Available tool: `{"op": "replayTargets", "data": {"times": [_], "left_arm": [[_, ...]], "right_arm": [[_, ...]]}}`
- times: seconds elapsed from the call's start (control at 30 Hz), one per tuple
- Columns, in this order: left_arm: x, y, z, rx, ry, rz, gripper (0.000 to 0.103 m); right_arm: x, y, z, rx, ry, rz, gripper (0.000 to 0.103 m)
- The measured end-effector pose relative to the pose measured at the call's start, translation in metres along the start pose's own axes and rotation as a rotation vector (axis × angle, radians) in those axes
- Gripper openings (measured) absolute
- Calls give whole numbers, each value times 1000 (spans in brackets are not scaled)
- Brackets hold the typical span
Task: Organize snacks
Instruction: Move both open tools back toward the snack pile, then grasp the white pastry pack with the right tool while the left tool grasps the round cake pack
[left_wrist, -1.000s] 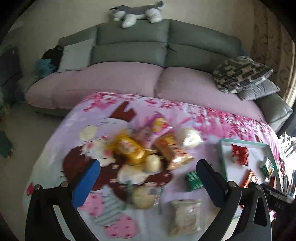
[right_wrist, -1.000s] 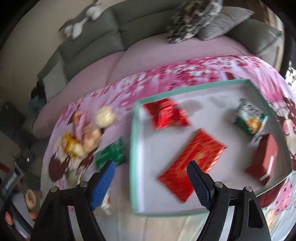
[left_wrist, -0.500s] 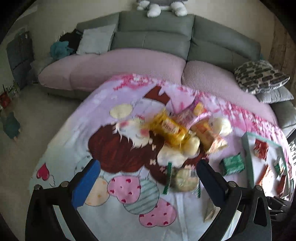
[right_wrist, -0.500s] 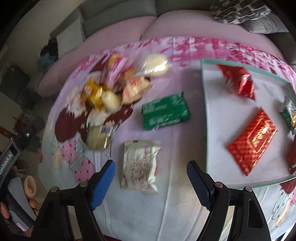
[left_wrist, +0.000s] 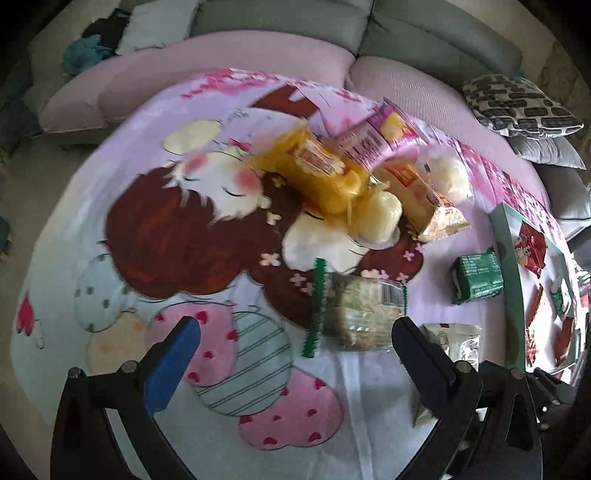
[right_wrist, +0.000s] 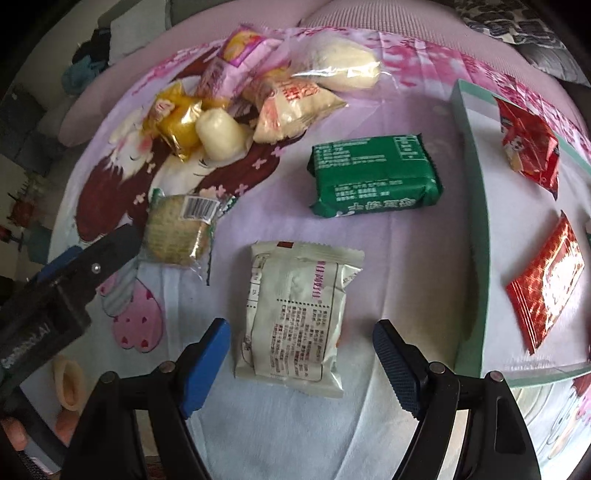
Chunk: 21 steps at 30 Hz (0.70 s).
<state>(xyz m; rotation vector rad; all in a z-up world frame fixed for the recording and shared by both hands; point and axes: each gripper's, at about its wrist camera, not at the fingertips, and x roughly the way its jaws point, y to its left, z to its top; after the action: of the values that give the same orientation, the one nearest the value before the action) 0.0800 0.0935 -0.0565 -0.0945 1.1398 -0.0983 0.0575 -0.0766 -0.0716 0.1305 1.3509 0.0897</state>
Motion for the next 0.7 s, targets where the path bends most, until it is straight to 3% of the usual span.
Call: {"op": "replayTargets", "data": {"times": [0.37, 0.63, 0.7], "left_arm": [[33, -30, 14, 87, 99, -47, 103], [54, -53, 15, 146, 125, -3, 102], [56, -56, 14, 152, 121, 11, 97]], "right_arm": [[15, 17, 8, -57, -25, -83, 83], [15, -3, 13, -27, -28, -85, 82], [16, -6, 14, -21, -28, -77, 82]]}}
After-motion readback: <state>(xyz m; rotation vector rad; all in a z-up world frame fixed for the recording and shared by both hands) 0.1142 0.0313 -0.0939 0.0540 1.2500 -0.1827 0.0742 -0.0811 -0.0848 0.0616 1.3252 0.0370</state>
